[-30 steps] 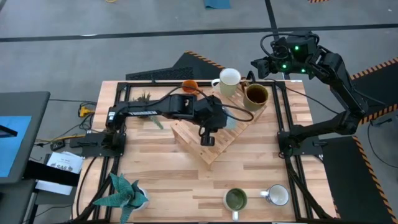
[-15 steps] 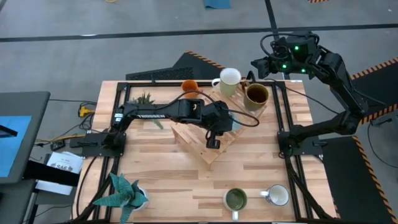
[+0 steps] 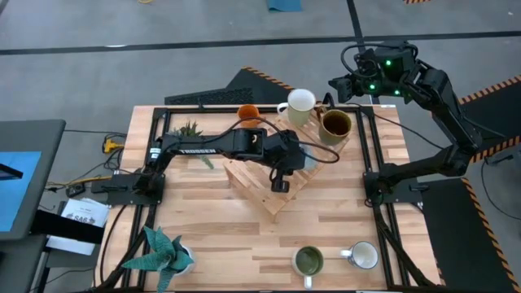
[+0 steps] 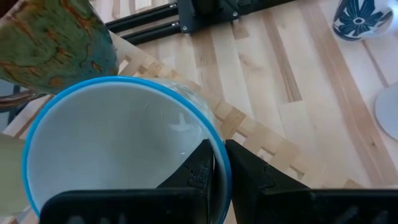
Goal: Place coffee mugs
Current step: Put the light blue patterned mug on the shelf
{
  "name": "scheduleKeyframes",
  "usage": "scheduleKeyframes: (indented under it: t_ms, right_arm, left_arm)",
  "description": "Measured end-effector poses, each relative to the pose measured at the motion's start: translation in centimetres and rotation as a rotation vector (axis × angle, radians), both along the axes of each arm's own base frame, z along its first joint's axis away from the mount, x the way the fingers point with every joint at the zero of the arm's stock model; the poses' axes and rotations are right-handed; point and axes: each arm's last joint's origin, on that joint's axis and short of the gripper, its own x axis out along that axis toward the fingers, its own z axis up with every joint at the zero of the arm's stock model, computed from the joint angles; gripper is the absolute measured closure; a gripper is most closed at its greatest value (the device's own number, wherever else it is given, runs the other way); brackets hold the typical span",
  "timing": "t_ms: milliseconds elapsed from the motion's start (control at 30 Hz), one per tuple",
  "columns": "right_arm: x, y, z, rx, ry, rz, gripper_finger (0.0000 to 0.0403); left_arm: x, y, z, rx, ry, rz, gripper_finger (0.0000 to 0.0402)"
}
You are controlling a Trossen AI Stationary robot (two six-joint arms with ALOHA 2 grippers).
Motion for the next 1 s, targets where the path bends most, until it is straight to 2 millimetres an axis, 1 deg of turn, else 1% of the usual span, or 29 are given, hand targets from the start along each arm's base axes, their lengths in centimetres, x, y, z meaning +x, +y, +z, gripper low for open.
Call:
scheduleKeyframes:
  t_ms: [100,367,533,667,1000]
  right_arm:
    - [0.0,0.0,0.0,0.000,0.000,0.000,0.0283]
    - [0.0,0.0,0.0,0.001,-0.001,-0.001,0.0283]
    - [0.0,0.0,0.0,0.001,-0.002,-0.001,0.0283]
    - [0.0,0.0,0.0,0.001,-0.002,-0.001,0.0283]
    - [0.0,0.0,0.0,0.000,-0.001,0.000,0.0283]
  left_arm:
    - [0.0,0.0,0.2,0.006,-0.013,-0.002,0.0366]
    - [0.0,0.1,0.4,0.037,-0.017,0.004,0.0288]
    - [0.1,0.1,0.5,0.044,-0.034,0.012,0.0255]
    - [0.2,0.1,0.7,0.050,-0.055,0.007,0.0242]
    - [0.6,-0.8,1.3,0.126,-0.124,-0.060,0.0240]
